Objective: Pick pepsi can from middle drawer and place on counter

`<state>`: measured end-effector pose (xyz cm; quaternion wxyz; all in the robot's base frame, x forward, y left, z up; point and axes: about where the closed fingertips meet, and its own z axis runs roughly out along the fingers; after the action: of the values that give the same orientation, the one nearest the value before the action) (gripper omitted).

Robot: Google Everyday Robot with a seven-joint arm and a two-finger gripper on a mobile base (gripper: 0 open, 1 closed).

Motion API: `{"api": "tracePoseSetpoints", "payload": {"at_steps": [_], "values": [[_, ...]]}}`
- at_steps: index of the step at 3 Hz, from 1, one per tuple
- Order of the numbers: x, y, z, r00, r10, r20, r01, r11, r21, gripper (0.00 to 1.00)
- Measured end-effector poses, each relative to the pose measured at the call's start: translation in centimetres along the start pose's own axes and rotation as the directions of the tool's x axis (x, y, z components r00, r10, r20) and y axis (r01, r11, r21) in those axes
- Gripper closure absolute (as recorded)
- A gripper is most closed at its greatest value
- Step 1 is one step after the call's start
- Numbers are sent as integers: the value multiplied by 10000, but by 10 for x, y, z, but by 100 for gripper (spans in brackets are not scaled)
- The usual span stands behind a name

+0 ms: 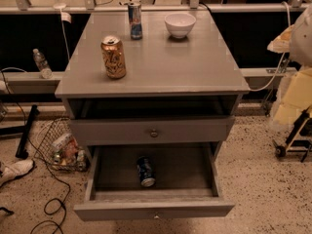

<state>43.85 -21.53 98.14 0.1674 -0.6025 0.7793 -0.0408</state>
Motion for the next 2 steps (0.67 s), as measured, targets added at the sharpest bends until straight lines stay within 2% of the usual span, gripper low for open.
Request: {"api": "tracePoseSetpoints", "payload": {"at_steps": [1,2], "values": [[0,1,1,10000,22,32,-21,10000,-22,0],[1,13,12,9987,294,411,-280,9990,-336,0]]}}
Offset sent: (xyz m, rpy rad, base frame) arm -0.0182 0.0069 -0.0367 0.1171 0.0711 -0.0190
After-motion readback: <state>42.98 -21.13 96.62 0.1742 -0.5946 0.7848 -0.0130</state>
